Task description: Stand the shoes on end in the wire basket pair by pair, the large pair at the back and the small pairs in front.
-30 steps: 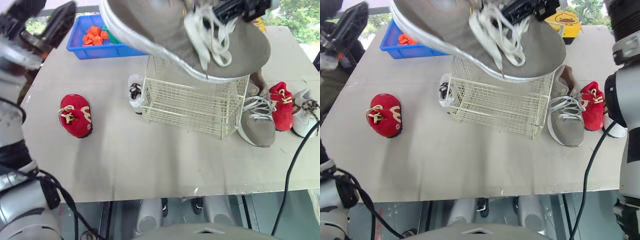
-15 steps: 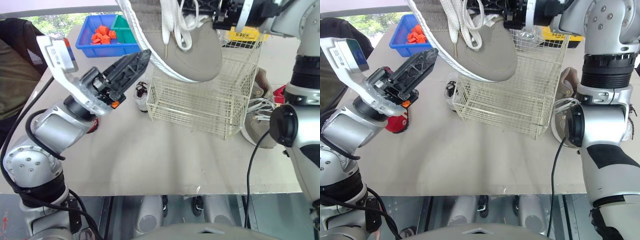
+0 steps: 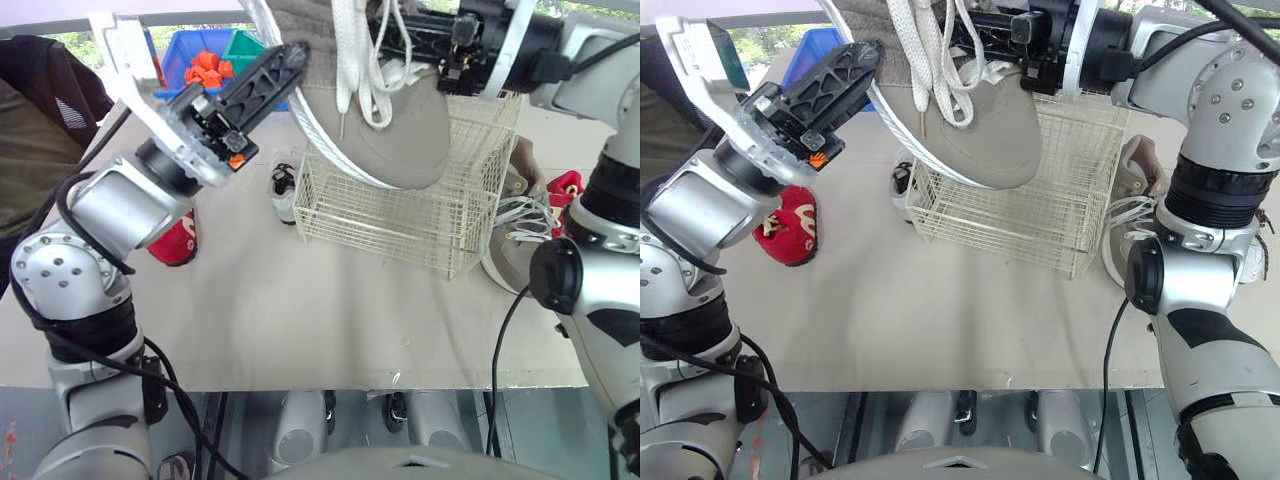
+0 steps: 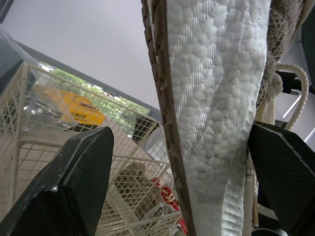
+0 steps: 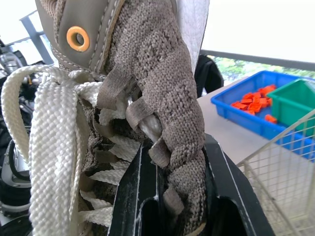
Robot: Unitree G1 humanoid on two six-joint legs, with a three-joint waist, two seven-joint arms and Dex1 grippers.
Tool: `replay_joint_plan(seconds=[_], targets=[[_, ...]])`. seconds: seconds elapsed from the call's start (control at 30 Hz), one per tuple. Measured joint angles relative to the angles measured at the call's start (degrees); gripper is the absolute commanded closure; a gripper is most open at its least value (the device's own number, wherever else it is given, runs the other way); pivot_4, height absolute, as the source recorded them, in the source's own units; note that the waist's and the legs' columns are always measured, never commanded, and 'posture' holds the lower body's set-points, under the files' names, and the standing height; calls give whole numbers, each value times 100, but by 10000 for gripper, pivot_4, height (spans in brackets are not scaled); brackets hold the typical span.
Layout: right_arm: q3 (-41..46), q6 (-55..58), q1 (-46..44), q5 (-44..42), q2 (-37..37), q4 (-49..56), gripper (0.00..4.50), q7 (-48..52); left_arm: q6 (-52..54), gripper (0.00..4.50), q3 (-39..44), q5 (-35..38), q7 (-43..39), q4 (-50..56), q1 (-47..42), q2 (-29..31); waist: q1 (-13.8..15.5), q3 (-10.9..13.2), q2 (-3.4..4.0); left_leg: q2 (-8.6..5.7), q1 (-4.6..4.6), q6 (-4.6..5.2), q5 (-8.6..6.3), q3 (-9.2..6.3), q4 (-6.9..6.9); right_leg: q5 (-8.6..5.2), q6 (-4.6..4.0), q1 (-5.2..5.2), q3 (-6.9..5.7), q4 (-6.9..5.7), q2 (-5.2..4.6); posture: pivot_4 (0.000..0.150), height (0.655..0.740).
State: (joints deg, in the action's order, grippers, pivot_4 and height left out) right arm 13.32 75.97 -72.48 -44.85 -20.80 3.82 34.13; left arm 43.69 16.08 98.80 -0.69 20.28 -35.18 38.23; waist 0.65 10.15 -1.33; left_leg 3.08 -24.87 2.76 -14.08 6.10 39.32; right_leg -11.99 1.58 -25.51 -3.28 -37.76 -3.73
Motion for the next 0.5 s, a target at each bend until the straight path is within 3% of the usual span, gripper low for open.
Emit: replay_joint_plan(seconds=[0.17, 0.3, 0.37, 0.5], targets=[[7, -32, 371, -21, -37, 336, 44430, -95, 158, 28446, -121, 131, -41, -108, -65, -53, -1, 0, 0, 0, -1, 0, 0, -1, -1, 0, 0, 0, 1, 2, 1, 1500, 7400], [-4, -126, 602, -61, -90, 619, 25297, -96, 222, 32951, -135, -3, -225, -185, -68, -32, -5, 0, 0, 1, 2, 0, 0, 2, -3, 0, 0, 0, 2, 2, 3, 1500, 7400], [-109, -392, 876, -60, -169, 893, 15608, -41, 229, 33184, -168, -243, -454, -312, -89, -29, -6, 0, 0, 1, 2, -1, 1, 1, -4, 0, 0, 0, 1, 2, 5, 1500, 7400], [-5, -1178, 1681, -65, -189, 1578, 366, 78, 118, 33323, -149, -1098, -1027, -750, -310, 118, 17, 0, -1, -1, -3, -2, 1, 8, -4, -1, 1, 1, -1, 8, 7, 1500, 7400]])
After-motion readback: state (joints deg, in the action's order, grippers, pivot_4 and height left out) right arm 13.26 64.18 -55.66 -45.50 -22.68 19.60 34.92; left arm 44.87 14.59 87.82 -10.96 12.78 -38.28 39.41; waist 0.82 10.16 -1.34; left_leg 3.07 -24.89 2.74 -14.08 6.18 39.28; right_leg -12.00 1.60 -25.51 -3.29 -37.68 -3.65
